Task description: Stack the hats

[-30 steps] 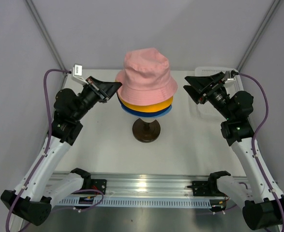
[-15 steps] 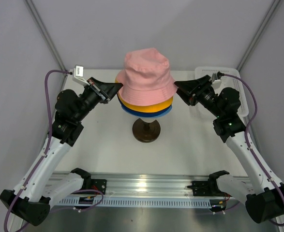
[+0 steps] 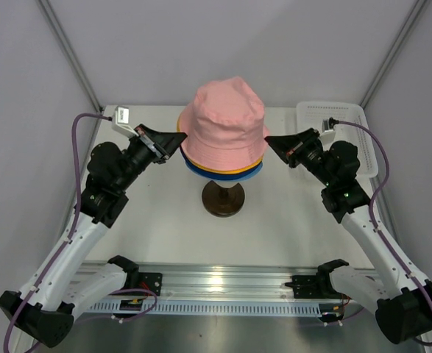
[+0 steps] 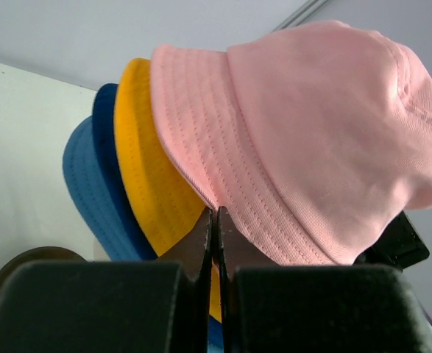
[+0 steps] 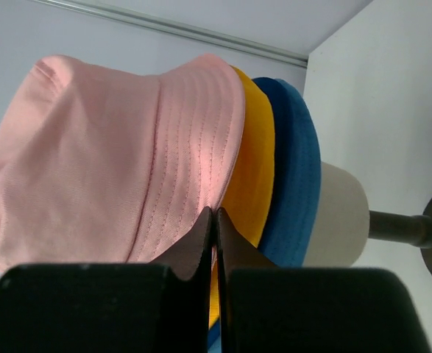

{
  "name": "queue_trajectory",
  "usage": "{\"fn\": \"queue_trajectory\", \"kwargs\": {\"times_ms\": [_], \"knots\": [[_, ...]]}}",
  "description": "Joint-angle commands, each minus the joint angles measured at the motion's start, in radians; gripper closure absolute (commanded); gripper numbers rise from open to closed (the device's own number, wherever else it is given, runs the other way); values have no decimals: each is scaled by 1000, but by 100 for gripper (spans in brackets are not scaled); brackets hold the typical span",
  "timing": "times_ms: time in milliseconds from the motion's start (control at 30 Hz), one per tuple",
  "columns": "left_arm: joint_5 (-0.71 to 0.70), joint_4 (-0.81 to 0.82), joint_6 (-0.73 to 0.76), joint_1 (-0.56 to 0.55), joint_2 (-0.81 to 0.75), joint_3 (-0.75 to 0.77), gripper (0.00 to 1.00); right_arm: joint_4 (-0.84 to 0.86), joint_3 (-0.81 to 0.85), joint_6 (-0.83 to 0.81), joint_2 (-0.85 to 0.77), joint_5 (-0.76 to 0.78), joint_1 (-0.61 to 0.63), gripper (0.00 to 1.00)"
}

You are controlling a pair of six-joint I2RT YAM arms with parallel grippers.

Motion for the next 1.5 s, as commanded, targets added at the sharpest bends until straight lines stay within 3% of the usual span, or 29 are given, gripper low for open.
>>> {"fn": "queue_trajectory", "kwargs": {"times_ms": [0, 233, 533, 867, 1200, 1300, 1467], "knots": [[-45, -83, 33, -14, -15, -14, 99, -57, -71, -87, -43, 73, 5, 100], [-94, -196, 2, -14, 10, -34, 99, -68, -77, -152, 50, 17, 11, 100], [-58, -200, -10, -14, 15, -99, 99, -82, -59, -233, 124, 15, 29, 100], [-7, -166, -24, -30, -111, -195, 99, -108, 179, -337, 311, -76, 19, 100], [-105, -212, -33, -136, -136, -196, 99, -175, 446, -440, 532, -195, 14, 100], [-154, -253, 5, -136, -156, -161, 96, -184, 452, -465, 540, -204, 14, 93], [-289, -335, 80, -135, -199, -39, 81, -210, 455, -505, 501, -209, 5, 78]]}}
